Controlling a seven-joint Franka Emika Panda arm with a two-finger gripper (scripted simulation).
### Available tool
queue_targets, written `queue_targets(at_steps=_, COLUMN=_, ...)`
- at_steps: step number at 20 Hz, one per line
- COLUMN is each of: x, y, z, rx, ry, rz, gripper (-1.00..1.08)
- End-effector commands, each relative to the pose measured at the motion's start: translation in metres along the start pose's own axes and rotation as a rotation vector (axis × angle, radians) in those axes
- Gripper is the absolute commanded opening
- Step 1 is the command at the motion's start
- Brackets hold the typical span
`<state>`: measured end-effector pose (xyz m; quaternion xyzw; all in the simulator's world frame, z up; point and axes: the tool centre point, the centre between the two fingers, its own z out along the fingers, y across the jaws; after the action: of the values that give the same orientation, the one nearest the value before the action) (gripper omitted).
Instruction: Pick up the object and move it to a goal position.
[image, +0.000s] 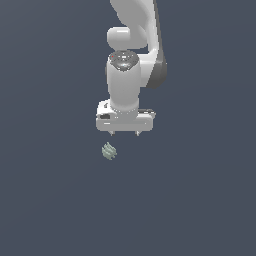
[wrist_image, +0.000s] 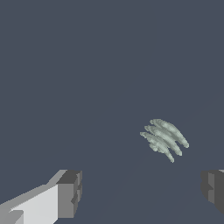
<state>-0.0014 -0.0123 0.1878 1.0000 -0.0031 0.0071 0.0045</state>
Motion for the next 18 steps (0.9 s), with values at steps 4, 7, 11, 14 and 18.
queue_targets(at_steps=4, x=0.0, y=-0.002, z=-0.002, rx=0.0, ry=0.0, rz=-0.011, gripper=1.0)
queue_targets(at_steps=7, x=-0.001, y=-0.008, z=-0.006, rx=-0.001, ry=0.001, rz=-0.041, gripper=1.0)
queue_targets(at_steps=11, x=-0.001, y=-0.012, z=-0.01, rx=-0.002, ry=0.001, rz=-0.066, gripper=1.0)
queue_targets(at_steps=14, x=-0.001, y=-0.012, z=-0.009, rx=-0.002, ry=0.001, rz=-0.064, gripper=1.0)
queue_targets(at_steps=18, x=-0.001, y=-0.011, z=-0.008, rx=-0.002, ry=0.001, rz=-0.058, gripper=1.0)
